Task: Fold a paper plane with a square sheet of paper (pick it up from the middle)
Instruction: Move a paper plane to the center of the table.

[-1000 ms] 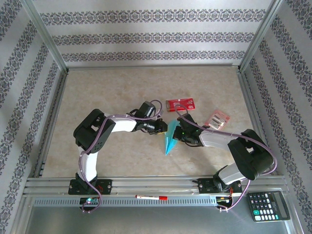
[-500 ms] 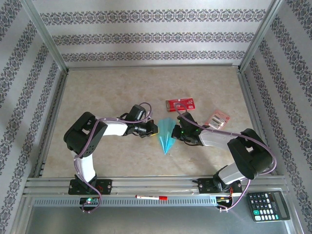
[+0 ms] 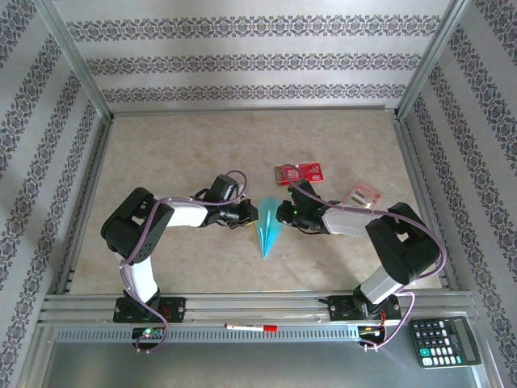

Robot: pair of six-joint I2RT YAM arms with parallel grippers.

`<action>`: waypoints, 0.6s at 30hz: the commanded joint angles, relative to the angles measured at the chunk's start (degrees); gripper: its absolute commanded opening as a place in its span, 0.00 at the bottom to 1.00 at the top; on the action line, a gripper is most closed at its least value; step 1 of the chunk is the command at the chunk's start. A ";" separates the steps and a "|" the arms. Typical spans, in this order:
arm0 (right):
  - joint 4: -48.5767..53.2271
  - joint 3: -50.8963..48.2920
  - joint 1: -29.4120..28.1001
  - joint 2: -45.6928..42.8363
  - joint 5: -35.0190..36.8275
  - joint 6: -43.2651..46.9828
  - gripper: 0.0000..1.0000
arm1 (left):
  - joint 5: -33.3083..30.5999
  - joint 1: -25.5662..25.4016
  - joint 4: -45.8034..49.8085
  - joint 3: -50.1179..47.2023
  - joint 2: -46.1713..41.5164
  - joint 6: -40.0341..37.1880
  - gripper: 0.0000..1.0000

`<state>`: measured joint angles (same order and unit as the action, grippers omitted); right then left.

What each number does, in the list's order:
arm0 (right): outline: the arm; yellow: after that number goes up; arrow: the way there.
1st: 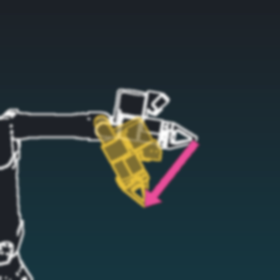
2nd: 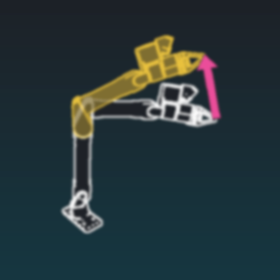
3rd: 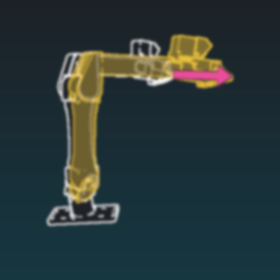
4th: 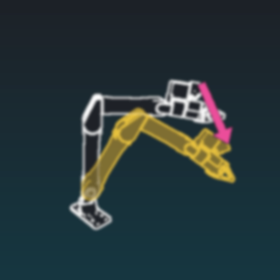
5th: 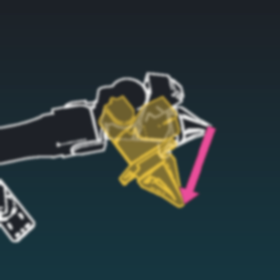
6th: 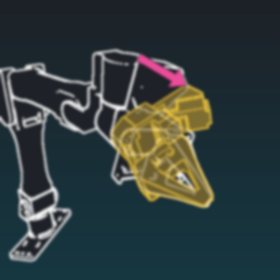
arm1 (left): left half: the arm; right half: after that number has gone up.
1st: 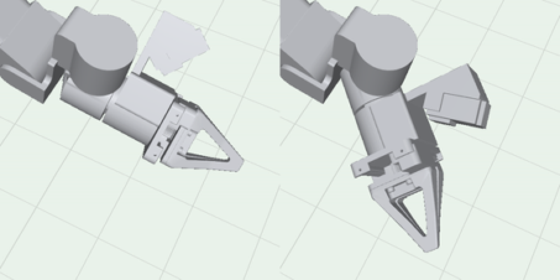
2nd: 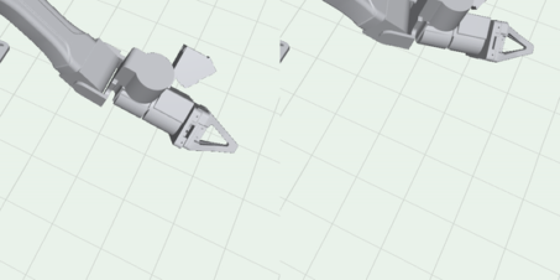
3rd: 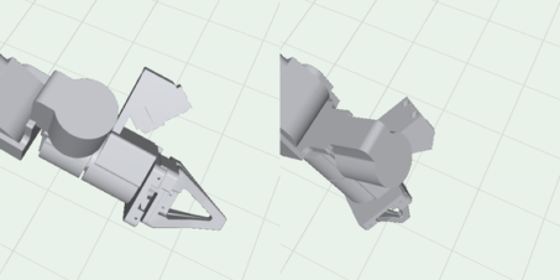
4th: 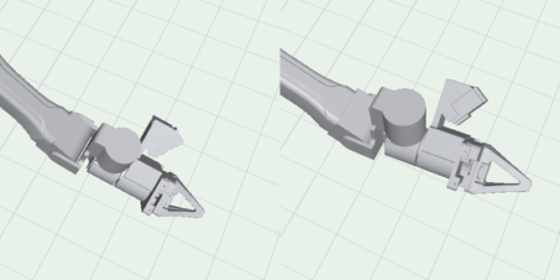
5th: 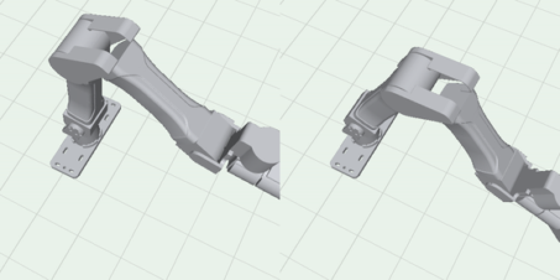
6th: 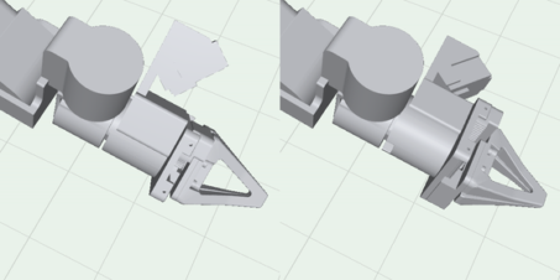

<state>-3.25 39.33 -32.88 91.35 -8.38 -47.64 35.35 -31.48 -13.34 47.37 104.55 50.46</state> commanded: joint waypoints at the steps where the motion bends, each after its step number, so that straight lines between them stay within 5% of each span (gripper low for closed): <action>1: -0.14 1.12 -0.26 -0.31 -0.49 1.31 0.18 | -0.99 0.80 -0.22 -0.36 -0.27 -0.25 0.11; 15: 7.56 1.82 5.64 -11.70 -1.26 6.49 0.35 | -4.24 3.57 6.44 -1.32 -9.67 -3.93 0.40; 18: 15.32 4.59 7.75 -15.84 4.79 13.63 0.41 | -6.07 6.42 8.25 -2.18 -14.09 -6.85 0.45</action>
<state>4.71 40.51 -26.55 79.00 -8.38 -41.28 31.90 -27.46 -8.49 46.11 94.19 47.42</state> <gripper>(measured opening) 0.404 0.442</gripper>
